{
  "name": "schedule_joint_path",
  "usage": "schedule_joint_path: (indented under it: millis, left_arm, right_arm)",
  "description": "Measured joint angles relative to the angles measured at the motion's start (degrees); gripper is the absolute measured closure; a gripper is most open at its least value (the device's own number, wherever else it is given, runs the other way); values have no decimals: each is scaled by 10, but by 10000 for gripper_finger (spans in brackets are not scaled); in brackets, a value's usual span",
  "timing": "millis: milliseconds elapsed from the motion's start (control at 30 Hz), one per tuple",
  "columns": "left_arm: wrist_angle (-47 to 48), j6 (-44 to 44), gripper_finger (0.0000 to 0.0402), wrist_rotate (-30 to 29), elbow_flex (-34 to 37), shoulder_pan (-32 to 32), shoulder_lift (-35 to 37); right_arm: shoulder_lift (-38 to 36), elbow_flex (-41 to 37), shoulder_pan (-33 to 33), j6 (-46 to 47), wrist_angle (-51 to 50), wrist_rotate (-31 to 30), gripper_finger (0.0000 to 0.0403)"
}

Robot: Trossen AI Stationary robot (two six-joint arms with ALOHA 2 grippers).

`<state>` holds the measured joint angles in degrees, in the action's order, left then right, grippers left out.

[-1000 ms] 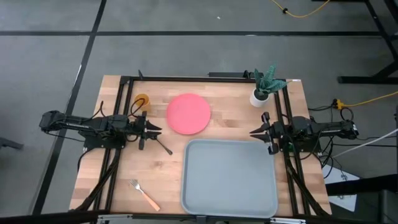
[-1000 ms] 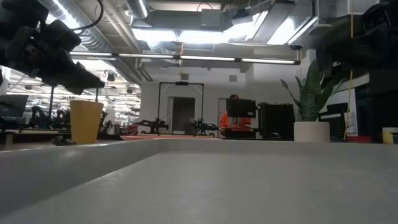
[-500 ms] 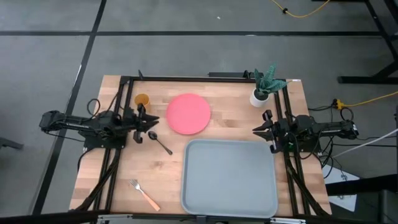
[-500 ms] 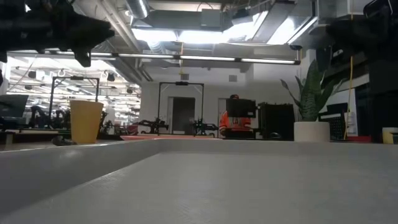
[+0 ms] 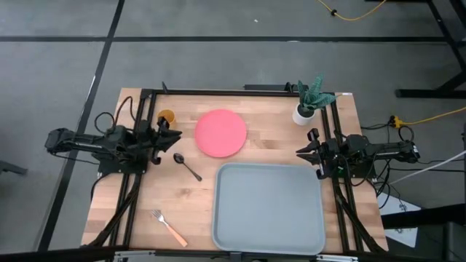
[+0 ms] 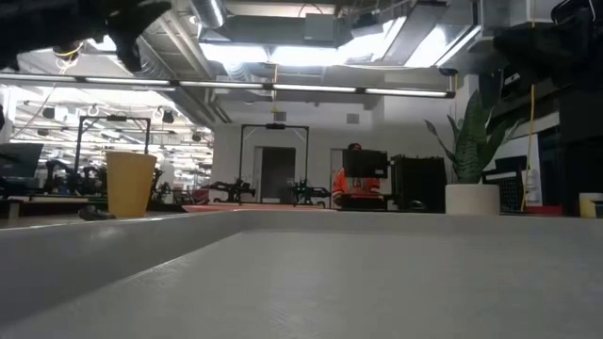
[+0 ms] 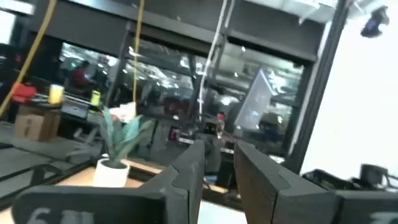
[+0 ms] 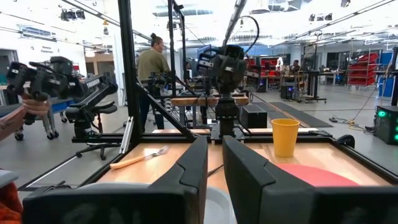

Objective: Pick and place plate/cup/fork/spoon on tray
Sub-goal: Put the yellow cup on the top left of the light blue serving tray

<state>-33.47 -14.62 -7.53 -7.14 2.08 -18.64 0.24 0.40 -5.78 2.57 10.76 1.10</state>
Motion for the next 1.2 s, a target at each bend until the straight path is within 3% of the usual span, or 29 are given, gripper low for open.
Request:
schedule_joint_path:
  millis: [167, 333, 467, 567, 767, 1000, 1200]
  left_arm:
    - [206, 2, 319, -22, -113, 0, -86]
    - [543, 23, 319, -159, -255, 0, -174]
    - [709, -95, 319, -254, -359, -7, -232]
    - [783, -201, 319, -279, -425, -26, -262]
    - [891, -233, 319, -264, -486, -108, -328]
    - [937, -233, 319, -125, -485, -250, -416]
    - [935, -209, 319, -79, -485, -332, -475]
  right_arm:
    - [0, 0, 0, 0, 0, 0, 347]
    - [0, 0, 0, 0, 0, 0, 347]
    - [0, 0, 0, 0, 0, 0, 347]
    - [0, 0, 0, 0, 0, 0, 347]
    - [0, 0, 0, 0, 0, 0, 347]
    - [0, 0, 0, 2, 0, 0, 347]
    - [0, 0, 0, 3, -1, 0, 347]
